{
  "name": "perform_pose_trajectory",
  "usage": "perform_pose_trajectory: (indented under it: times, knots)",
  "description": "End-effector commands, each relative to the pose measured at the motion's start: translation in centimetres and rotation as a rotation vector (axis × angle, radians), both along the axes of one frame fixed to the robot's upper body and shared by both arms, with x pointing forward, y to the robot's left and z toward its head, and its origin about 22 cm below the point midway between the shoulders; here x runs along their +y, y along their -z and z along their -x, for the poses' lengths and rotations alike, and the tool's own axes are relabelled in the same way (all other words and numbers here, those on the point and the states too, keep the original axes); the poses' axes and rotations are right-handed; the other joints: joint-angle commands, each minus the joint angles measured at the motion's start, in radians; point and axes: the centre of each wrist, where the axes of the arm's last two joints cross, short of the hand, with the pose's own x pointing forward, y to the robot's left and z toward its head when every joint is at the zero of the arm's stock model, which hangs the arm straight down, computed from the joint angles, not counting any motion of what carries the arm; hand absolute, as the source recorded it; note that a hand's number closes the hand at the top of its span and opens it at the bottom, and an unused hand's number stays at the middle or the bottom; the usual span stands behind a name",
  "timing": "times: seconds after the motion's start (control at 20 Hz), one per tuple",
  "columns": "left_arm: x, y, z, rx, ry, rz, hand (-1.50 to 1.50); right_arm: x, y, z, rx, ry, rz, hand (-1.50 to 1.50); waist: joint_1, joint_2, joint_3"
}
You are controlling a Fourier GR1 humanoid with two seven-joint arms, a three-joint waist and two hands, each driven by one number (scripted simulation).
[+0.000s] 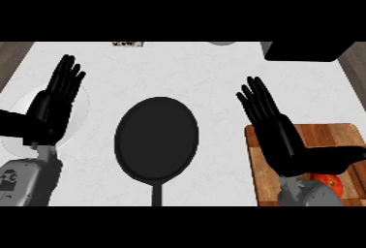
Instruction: Pick the tomato from the cutting board and place it in the pan
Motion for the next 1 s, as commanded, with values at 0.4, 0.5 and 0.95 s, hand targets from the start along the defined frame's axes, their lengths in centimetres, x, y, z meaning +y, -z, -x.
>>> perform_pose_trajectory:
  times: [0.4,0.5,0.95]
  knots:
    - [2.9,3.5,2.5,0.2,-0.135,0.05,0.0,-22.6,-4.0,2.4,-0.183,0.376,0.551,1.5,-0.087,-0.014,0.013]
    - [2.3,3.4,2.3,0.204,-0.182,0.051,0.0,-24.3,-2.8,5.2,-0.218,0.295,0.655,1.5,-0.113,-0.018,0.014]
    - [0.5,3.1,3.1,0.208,-0.105,0.058,0.0,-33.9,-4.0,11.9,-0.245,0.323,0.981,-1.5,-0.033,-0.01,0.009]
